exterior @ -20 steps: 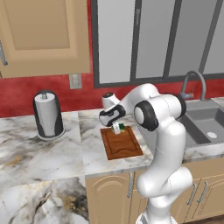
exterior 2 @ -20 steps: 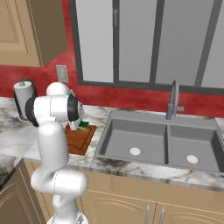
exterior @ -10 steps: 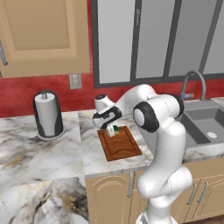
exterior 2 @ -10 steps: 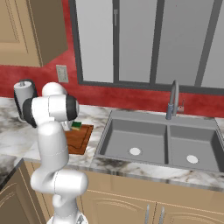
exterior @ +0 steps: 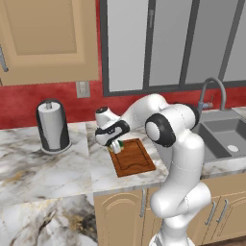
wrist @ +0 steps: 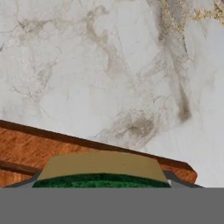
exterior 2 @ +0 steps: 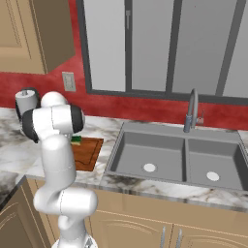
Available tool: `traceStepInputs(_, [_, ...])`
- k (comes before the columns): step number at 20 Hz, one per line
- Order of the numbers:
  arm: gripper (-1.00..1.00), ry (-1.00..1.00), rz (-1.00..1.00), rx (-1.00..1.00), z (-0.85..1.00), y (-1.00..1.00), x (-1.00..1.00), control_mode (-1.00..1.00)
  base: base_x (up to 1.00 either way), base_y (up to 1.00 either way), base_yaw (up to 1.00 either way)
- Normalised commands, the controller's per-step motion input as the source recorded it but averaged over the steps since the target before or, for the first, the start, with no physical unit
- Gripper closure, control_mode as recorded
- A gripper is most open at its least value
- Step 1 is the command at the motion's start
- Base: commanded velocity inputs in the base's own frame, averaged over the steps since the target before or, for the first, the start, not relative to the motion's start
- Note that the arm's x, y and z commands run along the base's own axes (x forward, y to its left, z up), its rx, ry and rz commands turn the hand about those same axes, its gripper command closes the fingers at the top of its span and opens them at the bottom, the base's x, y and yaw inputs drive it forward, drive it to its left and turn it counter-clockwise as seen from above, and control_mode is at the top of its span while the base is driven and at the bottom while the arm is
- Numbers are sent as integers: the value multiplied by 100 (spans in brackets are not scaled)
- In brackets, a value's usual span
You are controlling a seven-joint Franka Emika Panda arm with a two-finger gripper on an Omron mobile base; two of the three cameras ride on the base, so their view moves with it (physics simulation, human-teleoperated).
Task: Pick up the sponge from the counter and clean the cutting board by briefly scrubbing or pressing down on the cutting board. Once finished, release the sponge.
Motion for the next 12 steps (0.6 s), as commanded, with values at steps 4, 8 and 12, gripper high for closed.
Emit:
traceStepInputs(4, [100,0,18,2,-27,13,-49,-100,0,0,0])
traceStepInputs(8, [100,0,17,2,-28,10,-55,-100,0,0,0])
traceStepInputs(12, [100,0,14,1,-27,11,-61,-100,0,0,0])
